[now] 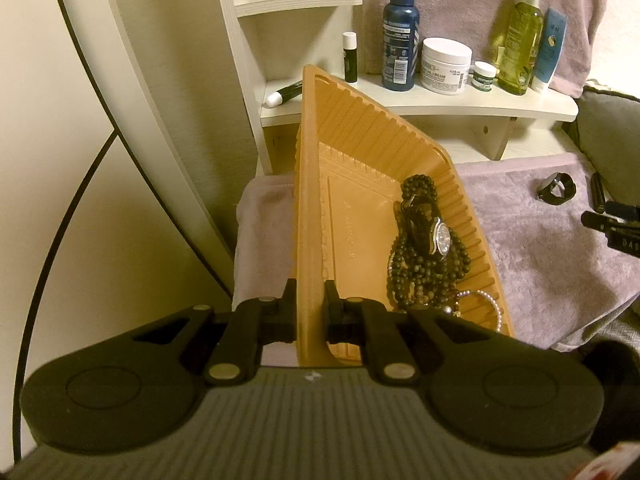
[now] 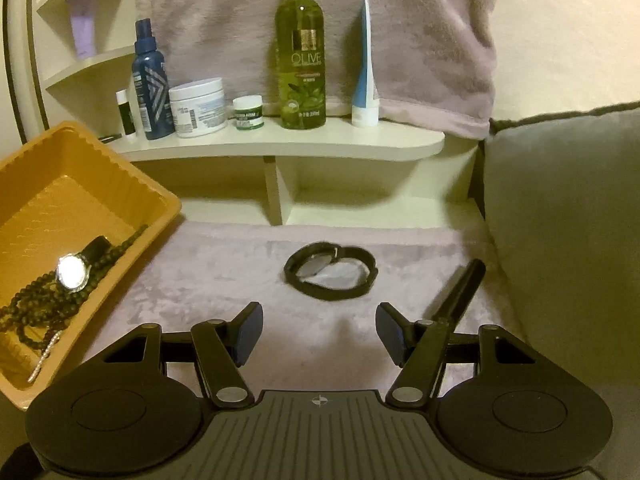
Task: Organize jewelry
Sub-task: 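Open the right gripper and move it back to the black bangle, then close the right gripper on the black bangle's rim and lift it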
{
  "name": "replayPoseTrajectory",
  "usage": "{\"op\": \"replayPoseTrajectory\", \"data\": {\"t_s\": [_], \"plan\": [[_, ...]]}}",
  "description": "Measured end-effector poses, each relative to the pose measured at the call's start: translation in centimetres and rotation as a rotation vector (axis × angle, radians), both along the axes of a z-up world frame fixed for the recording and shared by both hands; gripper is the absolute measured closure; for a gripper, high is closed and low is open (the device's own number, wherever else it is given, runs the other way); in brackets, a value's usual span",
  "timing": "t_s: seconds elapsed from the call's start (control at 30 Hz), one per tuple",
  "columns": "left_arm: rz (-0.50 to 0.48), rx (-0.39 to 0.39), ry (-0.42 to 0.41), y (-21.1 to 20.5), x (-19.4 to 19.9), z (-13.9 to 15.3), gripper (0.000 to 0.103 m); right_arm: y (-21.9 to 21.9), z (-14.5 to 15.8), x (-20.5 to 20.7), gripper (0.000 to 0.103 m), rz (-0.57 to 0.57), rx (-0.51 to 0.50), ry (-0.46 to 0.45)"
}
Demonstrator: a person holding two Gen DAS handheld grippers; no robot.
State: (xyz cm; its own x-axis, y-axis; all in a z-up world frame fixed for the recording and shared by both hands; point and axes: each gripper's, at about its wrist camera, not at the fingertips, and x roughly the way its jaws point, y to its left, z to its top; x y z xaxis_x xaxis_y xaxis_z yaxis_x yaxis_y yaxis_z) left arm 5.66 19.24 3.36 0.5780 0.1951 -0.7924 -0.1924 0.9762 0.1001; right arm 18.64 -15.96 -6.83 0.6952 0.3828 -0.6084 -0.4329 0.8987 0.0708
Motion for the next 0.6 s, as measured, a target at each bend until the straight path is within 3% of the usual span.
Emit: {"op": "replayPoseTrajectory", "data": {"t_s": [0.33,0.6], "plan": [[-0.002,0.000,0.002,0.0,0.0,0.0,0.093,2.5,-0.1,2.4,0.040,0.019,-0.017,-0.020],[-0.002,-0.003,0.003,0.2,0.1,0.0,0.093,4.6,-1.7,4.5,0.041,-0.018,-0.025,0.015]]}}
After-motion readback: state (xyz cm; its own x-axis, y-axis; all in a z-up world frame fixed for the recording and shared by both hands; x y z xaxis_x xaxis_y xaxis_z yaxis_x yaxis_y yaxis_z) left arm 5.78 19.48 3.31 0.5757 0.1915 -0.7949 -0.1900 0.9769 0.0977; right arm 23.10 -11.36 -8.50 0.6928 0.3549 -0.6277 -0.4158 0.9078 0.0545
